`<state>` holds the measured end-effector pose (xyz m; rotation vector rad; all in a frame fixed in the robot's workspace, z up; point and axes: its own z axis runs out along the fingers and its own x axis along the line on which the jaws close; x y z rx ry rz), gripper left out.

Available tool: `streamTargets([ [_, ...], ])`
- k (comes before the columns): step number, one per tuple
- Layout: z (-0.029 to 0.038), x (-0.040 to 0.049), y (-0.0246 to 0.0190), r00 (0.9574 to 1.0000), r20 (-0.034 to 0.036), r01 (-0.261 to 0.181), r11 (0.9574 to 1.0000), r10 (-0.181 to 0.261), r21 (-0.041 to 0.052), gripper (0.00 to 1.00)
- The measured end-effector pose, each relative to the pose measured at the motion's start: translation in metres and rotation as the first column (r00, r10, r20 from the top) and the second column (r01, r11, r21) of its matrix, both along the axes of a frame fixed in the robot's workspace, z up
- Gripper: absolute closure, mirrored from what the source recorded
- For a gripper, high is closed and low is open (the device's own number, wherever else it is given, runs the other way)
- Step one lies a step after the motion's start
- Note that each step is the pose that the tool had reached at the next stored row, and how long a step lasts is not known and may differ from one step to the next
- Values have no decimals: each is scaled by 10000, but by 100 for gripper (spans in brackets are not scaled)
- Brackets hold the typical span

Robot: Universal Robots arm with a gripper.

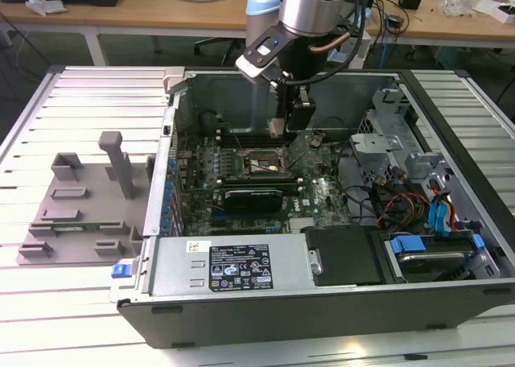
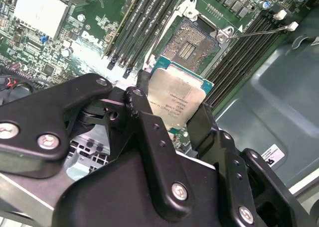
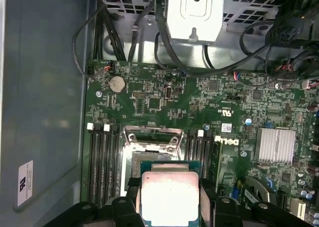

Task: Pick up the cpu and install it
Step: 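Place the cpu into insertion slot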

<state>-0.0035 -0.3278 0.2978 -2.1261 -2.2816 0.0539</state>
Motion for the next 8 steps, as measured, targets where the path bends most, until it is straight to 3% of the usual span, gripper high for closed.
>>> streamTargets([
  [4,-24,-16,29,10000,0,2,10000,-2,-1,45],
  [8,-126,-32,108,10000,0,10,10000,-10,-2,45],
])
